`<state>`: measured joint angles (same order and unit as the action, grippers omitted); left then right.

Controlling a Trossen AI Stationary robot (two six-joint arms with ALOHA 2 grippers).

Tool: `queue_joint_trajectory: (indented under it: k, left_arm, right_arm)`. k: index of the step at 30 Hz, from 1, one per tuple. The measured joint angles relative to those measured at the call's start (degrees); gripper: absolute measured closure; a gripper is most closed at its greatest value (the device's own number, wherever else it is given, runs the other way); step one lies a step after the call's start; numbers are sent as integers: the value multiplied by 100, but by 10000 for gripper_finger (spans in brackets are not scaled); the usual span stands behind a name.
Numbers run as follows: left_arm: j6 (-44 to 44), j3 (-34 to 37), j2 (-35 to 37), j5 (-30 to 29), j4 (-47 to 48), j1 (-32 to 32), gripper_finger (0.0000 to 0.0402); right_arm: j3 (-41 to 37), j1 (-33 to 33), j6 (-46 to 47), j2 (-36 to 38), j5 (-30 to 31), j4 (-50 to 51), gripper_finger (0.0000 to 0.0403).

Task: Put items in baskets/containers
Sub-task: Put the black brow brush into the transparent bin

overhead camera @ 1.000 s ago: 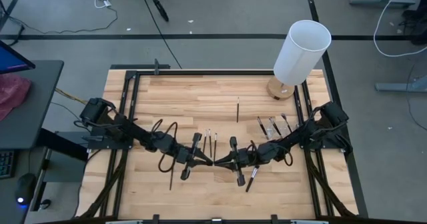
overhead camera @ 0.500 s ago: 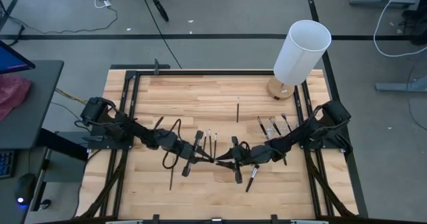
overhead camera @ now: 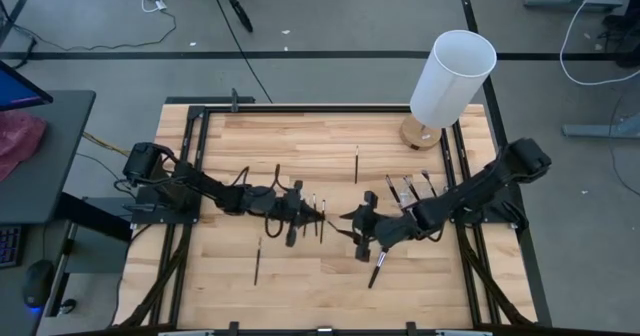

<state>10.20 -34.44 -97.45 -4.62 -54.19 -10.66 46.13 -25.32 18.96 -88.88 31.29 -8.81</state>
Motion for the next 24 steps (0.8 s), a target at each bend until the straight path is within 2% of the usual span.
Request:
queue_joint_trajectory:
  k: [5, 12, 24]
  left_arm:
    - [-30, -152, 4, -8, 55, -45, 390]
    - [-59, -251, 4, 13, 61, -57, 389]
    - [-63, -247, 4, 13, 143, -55, 384]
  right_arm:
    - [254, 0, -65, -333, 390, 44, 245]
    - [417, 15, -359, -727, 443, -325, 282]
    - [417, 15, -417, -728, 559, -598, 393]
